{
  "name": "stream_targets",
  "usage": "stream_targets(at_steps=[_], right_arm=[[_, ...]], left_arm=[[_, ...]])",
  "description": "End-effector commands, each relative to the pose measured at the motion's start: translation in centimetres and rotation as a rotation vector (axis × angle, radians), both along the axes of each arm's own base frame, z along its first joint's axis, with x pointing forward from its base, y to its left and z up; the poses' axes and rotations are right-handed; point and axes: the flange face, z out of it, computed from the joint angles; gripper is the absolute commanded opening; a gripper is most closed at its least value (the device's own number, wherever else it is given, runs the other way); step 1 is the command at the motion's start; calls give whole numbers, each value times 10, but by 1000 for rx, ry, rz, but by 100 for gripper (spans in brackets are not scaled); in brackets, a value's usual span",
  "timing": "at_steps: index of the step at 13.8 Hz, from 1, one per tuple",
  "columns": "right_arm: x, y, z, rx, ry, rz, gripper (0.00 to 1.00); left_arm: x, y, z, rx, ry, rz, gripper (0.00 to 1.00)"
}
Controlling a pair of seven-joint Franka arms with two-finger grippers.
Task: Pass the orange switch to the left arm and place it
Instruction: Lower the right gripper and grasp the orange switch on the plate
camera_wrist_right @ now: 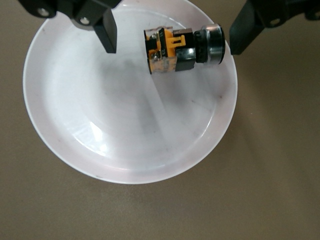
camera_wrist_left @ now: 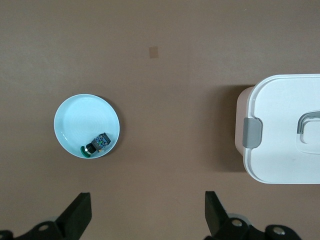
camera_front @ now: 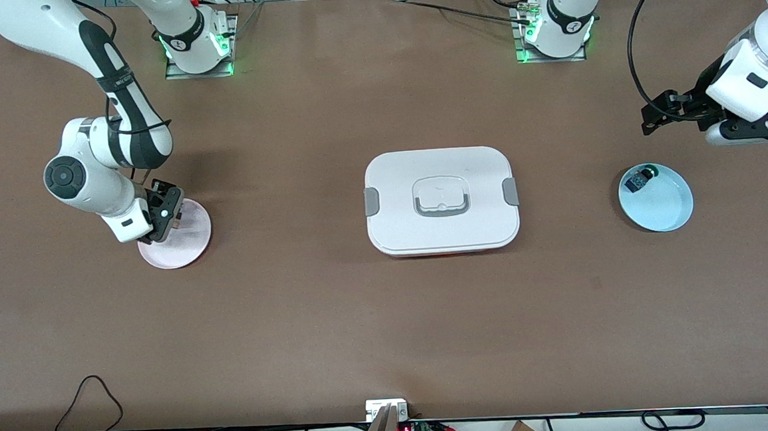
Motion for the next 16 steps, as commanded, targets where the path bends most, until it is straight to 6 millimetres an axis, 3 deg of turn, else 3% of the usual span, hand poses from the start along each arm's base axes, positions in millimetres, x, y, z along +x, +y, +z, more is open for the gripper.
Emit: stream_targets(at_steps=[1,16], right_arm=[[-5,-2,-10,-3,-24,24,100],[-7,-5,-10,7,2,-13,100]], left_arm=[[4,1,6,16,3,-11,100],[3,1,6,16,5,-16,100]])
